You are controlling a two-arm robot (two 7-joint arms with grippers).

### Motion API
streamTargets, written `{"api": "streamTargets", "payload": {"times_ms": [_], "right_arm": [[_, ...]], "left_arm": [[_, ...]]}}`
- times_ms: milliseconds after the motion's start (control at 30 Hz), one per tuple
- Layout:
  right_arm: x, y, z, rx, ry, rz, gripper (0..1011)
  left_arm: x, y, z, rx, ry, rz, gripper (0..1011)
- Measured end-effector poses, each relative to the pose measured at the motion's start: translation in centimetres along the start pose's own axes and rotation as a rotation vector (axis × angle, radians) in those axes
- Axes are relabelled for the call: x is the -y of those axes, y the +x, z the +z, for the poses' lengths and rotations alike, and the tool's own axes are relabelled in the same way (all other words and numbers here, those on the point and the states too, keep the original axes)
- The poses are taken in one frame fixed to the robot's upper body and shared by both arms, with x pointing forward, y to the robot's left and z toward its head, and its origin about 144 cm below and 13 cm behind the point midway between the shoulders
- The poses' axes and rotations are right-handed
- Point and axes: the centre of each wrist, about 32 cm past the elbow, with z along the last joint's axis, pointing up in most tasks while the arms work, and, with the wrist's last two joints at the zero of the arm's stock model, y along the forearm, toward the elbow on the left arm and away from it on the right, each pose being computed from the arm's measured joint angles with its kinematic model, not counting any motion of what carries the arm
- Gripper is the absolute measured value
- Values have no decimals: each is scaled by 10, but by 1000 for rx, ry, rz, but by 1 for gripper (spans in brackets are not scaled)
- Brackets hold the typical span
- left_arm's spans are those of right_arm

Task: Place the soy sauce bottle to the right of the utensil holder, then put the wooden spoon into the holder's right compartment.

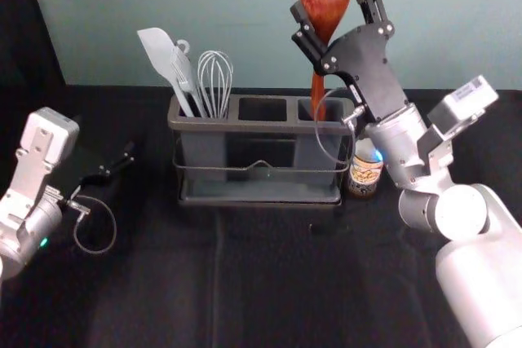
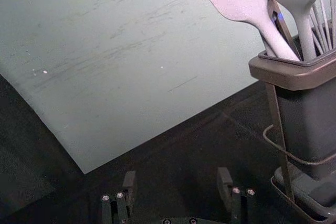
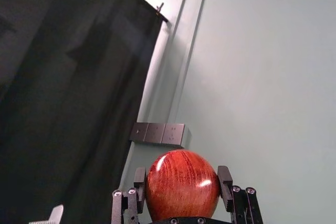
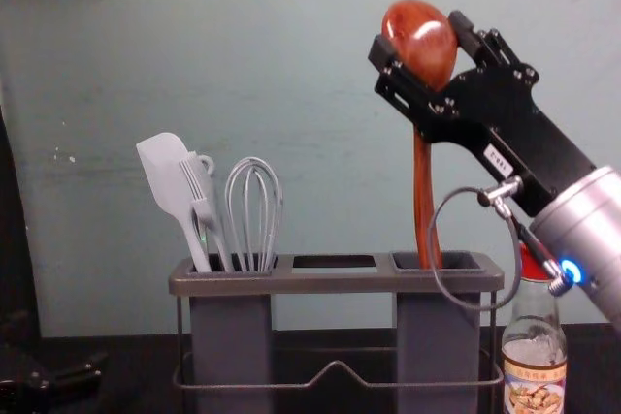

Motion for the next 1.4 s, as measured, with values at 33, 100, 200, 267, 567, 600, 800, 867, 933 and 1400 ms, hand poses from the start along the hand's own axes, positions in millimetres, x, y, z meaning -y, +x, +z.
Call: {"api": "streamTargets", "payload": {"times_ms": [33,100,200,267,567,600,800,867,933,1400], "right_arm": [[1,-1,-1,-1,-2,-2,838],[5,-2,-4,-2,-11,-5,838],[11,-4,-6,-5,-24,-11,838],[14,-5,-8,-6,-30,-14,838],[30,-11,-13,-18,-63,-24,838],[32,-12,-14,-19,-66,-23,838],[39,-16,-17,-27,-80,-23,838],[42,-17,-19,-30,-85,-23,838],[43,-18,-20,-33,-88,-25,838],[49,-21,-23,-48,-93,-34,906]], "left_arm": [[0,0,0,0,0,0,1000],[0,0,0,0,0,0,1000],[0,0,0,0,0,0,1000],[0,0,0,0,0,0,1000],[0,0,0,0,0,0,1000],[0,0,0,0,0,0,1001],[0,0,0,0,0,0,1000],[0,0,0,0,0,0,1000],[0,0,0,0,0,0,1000],[0,0,0,0,0,0,1000]]}}
